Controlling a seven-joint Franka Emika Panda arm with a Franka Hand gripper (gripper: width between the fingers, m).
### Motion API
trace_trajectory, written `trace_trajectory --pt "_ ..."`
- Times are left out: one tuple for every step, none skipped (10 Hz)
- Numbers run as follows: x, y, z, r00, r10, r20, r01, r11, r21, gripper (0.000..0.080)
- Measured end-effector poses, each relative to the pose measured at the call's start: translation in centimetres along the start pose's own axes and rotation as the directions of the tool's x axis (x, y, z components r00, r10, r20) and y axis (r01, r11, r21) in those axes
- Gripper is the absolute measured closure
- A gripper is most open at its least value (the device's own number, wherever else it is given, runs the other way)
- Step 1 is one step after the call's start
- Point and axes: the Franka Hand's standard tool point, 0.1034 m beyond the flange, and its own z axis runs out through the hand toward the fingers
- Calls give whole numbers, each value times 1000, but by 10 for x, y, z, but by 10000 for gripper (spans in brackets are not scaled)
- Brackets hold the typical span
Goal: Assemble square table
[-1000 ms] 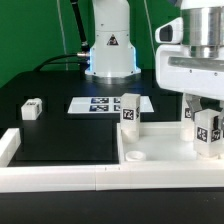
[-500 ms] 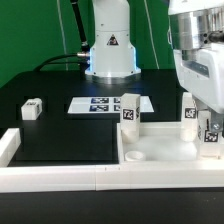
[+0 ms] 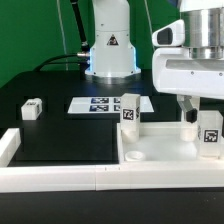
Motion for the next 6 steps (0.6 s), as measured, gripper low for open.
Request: trace_trajectory --pt "1 0 0 998 -65 -1 65 998 0 151" --pt "1 0 0 993 -118 -1 118 993 -1 150" --pt "2 1 1 937 -348 -11 348 937 -13 150" --pt "3 2 2 891 -454 -10 454 891 -19 150" --pt "3 2 2 916 -402 -11 402 916 -17 150" --pt "3 2 2 915 -404 -11 404 915 -17 237"
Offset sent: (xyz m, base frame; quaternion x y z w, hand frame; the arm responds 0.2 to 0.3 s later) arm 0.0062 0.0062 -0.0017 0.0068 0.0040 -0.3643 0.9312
